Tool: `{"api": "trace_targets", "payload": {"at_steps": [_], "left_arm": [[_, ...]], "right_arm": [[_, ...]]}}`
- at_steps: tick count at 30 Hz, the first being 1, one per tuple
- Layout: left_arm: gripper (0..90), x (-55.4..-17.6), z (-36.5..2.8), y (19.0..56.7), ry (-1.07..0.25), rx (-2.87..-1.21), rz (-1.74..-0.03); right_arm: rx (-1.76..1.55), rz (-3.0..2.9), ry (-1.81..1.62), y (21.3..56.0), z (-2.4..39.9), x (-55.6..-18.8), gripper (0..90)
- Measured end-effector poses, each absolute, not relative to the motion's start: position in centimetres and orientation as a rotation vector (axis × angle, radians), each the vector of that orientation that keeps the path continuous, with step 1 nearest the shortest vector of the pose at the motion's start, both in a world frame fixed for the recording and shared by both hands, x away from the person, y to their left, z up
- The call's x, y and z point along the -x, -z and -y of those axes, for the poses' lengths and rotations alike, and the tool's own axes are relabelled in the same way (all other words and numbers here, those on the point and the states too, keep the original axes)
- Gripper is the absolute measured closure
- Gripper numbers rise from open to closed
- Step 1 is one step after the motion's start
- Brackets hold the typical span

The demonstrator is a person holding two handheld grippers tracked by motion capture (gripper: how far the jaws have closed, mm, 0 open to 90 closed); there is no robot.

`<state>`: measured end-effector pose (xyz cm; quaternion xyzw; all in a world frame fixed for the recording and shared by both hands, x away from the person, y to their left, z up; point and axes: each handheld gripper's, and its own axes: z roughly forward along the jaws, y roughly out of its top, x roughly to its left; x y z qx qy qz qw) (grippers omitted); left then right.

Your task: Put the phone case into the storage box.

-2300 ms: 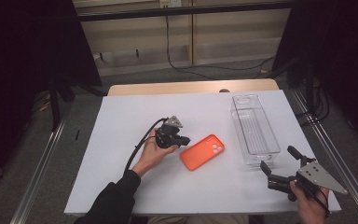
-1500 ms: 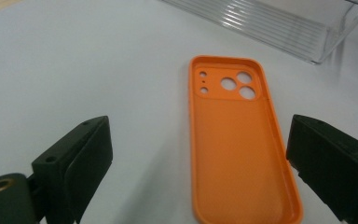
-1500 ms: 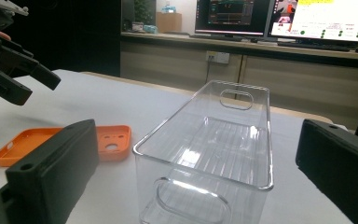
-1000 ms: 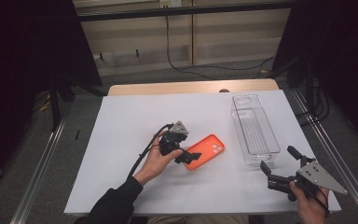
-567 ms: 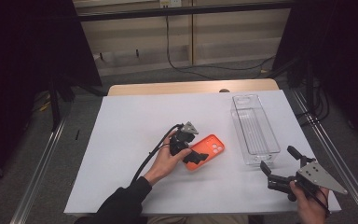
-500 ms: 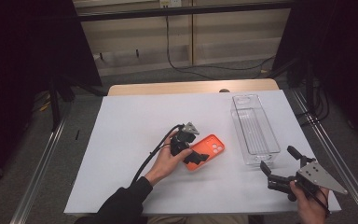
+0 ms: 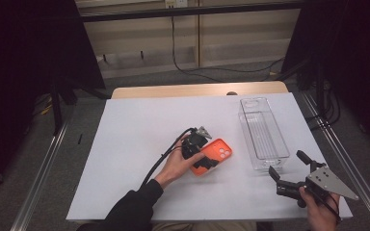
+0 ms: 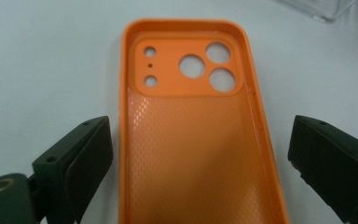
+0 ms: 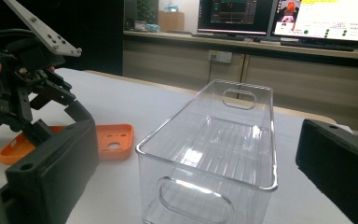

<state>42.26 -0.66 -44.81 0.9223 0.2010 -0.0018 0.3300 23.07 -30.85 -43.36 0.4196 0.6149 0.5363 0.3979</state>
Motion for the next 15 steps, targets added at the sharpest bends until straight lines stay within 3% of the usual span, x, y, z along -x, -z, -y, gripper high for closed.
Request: {"api": "trace_targets", "payload": {"at_steps": [15], "left_arm": [[1.9,-42.07,1.51,45.10,-0.062,-2.468,-0.486]], "right_arm": [[-1.062,-1.561,-1.355,43.38,30.84,-23.09,0.0]]}}
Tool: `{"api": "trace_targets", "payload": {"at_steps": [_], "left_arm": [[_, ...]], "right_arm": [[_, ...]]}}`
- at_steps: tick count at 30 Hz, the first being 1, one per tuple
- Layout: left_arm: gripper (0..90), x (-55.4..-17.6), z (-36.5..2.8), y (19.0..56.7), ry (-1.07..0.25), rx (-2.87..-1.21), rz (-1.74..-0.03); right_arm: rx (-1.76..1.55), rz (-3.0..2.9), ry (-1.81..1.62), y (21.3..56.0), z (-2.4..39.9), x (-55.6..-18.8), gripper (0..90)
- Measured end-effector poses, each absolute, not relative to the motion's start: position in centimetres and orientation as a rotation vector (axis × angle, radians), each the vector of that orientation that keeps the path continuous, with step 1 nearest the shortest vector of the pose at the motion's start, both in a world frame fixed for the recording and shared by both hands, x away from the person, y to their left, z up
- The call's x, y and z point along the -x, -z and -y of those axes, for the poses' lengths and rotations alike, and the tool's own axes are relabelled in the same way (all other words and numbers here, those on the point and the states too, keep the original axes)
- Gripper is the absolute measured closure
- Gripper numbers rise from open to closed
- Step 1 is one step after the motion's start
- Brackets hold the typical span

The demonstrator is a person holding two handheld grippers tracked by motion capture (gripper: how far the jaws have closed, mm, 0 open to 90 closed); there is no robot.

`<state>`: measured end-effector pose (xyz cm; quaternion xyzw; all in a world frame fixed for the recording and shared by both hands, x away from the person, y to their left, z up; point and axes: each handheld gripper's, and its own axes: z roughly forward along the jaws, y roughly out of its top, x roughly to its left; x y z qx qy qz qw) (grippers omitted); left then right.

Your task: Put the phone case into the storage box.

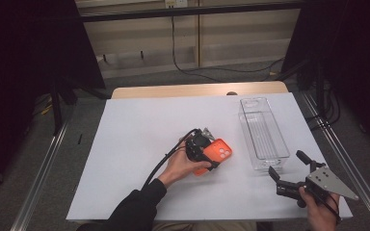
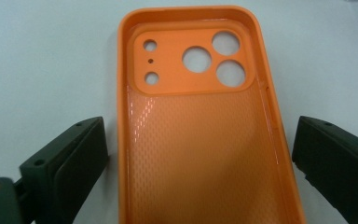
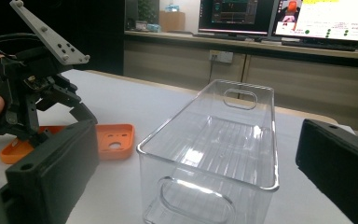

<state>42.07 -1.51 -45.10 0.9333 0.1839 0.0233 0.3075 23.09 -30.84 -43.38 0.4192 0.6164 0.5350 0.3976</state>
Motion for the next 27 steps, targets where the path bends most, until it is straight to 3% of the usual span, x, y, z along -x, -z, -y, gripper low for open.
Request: {"api": "trace_targets", "payload": {"at_steps": [7,17,27], "left_arm": [[0.4,-41.67,1.84,45.17,-0.103,-2.497,-0.481],[15.4,-41.59,1.66,44.61,-0.107,-2.504,-0.502],[16.1,-41.37,1.64,44.59,-0.123,-2.491,-0.514]], "right_arm": [[-1.063,-1.555,-1.353,43.38,30.84,-23.09,0.0],[-1.058,-1.559,-1.352,43.41,30.77,-23.12,0.0],[-1.060,-1.564,-1.348,43.42,30.73,-23.15,0.0]]}}
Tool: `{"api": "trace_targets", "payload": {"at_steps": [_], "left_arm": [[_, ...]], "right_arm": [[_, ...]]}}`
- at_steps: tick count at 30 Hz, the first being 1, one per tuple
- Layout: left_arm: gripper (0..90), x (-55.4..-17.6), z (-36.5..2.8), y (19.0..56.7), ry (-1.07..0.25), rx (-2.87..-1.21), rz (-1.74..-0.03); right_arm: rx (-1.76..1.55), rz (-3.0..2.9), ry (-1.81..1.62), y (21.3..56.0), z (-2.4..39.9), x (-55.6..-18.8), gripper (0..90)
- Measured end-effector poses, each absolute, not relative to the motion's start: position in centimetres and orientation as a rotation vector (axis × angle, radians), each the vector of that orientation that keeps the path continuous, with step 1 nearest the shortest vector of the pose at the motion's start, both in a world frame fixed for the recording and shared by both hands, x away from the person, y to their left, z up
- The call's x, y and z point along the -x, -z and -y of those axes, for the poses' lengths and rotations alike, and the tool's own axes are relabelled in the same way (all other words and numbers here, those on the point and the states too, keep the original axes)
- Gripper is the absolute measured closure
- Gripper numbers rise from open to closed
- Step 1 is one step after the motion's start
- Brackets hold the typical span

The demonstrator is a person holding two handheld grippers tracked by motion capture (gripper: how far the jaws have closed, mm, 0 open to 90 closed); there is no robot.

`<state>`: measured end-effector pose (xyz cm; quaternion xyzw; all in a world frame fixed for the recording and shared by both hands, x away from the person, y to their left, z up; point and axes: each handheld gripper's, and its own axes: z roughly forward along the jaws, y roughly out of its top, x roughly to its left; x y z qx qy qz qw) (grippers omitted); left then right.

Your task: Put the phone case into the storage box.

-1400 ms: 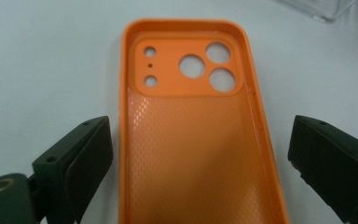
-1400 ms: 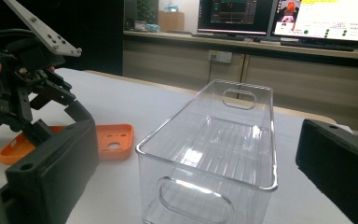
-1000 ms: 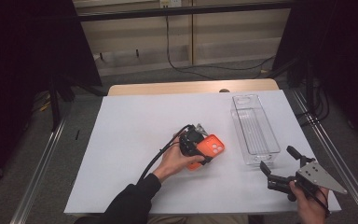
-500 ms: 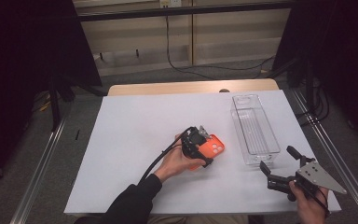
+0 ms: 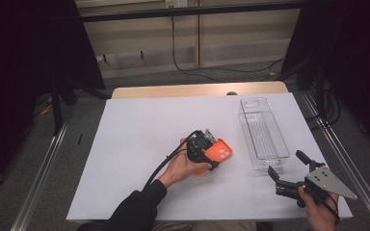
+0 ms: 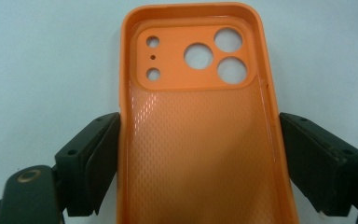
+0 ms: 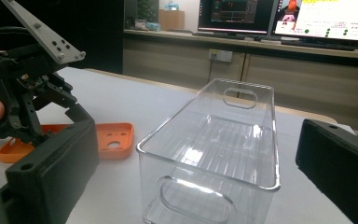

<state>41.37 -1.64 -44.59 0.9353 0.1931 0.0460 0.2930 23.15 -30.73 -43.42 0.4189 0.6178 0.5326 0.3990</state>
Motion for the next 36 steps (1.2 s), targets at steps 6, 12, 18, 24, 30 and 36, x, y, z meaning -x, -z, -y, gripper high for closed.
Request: {"api": "trace_targets", "payload": {"at_steps": [6,12,18,24,30,36], "left_arm": [[16.2,-41.3,1.6,44.5,-0.120,-2.491,-0.504],[16.2,-41.3,1.3,44.4,-0.121,-2.471,-0.517],[16.2,-41.3,0.5,43.5,-0.148,-2.428,-0.520],[16.2,-41.2,-0.5,42.9,-0.158,-2.384,-0.526],[16.2,-41.1,-1.1,42.8,-0.181,-2.365,-0.512],[16.2,-40.9,-1.4,42.8,-0.210,-2.332,-0.509]], "right_arm": [[-1.059,-1.561,-1.349,43.4,30.8,-23.2,0.0],[-1.059,-1.563,-1.346,43.4,30.8,-23.2,0.0],[-1.059,-1.563,-1.349,43.4,30.8,-23.2,0.0],[-1.061,-1.566,-1.348,43.4,30.7,-23.2,0.0],[-1.059,-1.565,-1.349,43.4,30.8,-23.1,0.0],[-1.049,-1.573,-1.353,43.4,30.7,-23.1,0.0]]}}
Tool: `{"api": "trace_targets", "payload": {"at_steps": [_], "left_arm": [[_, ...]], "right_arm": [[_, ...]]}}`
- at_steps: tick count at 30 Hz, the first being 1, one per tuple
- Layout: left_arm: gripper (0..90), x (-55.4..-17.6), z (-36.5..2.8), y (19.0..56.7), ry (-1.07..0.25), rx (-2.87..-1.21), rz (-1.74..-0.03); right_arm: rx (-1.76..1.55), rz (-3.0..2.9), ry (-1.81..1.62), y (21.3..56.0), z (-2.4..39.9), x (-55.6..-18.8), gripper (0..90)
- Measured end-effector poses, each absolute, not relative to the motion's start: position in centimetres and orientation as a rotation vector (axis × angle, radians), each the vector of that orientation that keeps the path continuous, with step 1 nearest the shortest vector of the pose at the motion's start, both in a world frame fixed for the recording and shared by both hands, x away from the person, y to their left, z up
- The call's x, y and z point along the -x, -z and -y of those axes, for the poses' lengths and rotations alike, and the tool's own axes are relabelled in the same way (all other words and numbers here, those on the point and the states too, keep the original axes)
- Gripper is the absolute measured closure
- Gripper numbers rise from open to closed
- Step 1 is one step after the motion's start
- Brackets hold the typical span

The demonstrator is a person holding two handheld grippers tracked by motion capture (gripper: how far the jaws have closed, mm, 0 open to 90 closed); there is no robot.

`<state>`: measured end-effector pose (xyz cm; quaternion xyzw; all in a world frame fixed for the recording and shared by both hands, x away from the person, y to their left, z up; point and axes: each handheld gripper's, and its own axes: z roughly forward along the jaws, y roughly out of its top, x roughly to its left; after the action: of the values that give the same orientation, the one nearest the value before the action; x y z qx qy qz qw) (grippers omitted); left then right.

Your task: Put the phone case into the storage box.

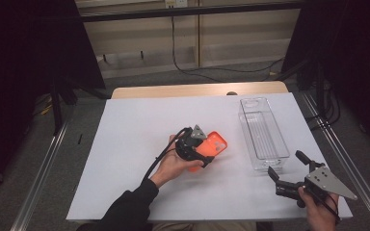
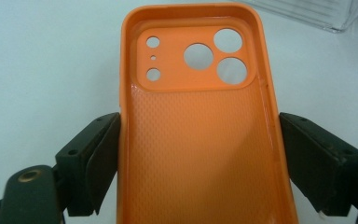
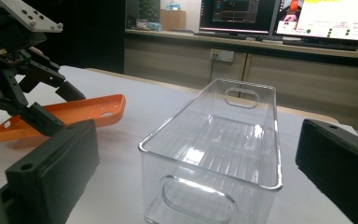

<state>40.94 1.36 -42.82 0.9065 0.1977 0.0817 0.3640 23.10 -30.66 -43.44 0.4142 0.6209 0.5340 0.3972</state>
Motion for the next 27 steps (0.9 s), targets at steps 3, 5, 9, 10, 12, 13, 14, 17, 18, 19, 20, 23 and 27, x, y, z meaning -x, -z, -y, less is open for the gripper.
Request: {"api": "trace_targets", "payload": {"at_steps": [3,5,9,10,12,13,14,17,18,19,20,23,27], "left_arm": [[16.2,-40.8,-1.5,42.7,-0.220,-2.326,-0.509],[16.2,-40.7,-1.6,42.6,-0.220,-2.314,-0.507],[16.2,-40.7,-2.0,42.3,-0.226,-2.301,-0.509],[16.2,-40.7,-2.1,42.2,-0.230,-2.290,-0.515],[16.2,-40.7,-2.4,42.0,-0.245,-2.277,-0.521],[16.2,-40.7,-2.6,41.9,-0.248,-2.267,-0.523],[16.2,-40.7,-2.7,41.8,-0.258,-2.258,-0.529],[16.2,-40.5,-3.1,41.4,-0.277,-2.233,-0.533],[16.2,-40.5,-3.2,41.3,-0.275,-2.235,-0.529],[16.2,-40.4,-3.4,41.2,-0.273,-2.231,-0.538],[16.2,-40.3,-3.4,41.2,-0.269,-2.221,-0.545],[16.2,-40.1,-3.7,41.2,-0.264,-2.220,-0.548],[16.2,-40.0,-4.2,40.4,-0.272,-2.207,-0.534]], "right_arm": [[-1.051,-1.572,-1.359,43.4,30.6,-23.1,0.0],[-1.052,-1.572,-1.355,43.4,30.6,-23.1,0.0],[-1.049,-1.571,-1.358,43.4,30.6,-23.1,0.0],[-1.049,-1.570,-1.359,43.4,30.6,-23.1,0.0],[-1.053,-1.570,-1.359,43.4,30.6,-23.1,0.0],[-1.053,-1.570,-1.358,43.4,30.6,-23.1,0.0],[-1.052,-1.569,-1.357,43.4,30.6,-23.1,0.0],[-1.055,-1.572,-1.356,43.4,30.6,-23.2,0.0],[-1.055,-1.573,-1.356,43.4,30.6,-23.2,0.0],[-1.057,-1.573,-1.357,43.4,30.6,-23.1,0.0],[-1.056,-1.572,-1.358,43.4,30.6,-23.1,0.0],[-1.056,-1.574,-1.360,43.4,30.5,-23.1,0.0],[-1.045,-1.582,-1.367,43.3,30.5,-23.1,0.0]]}}
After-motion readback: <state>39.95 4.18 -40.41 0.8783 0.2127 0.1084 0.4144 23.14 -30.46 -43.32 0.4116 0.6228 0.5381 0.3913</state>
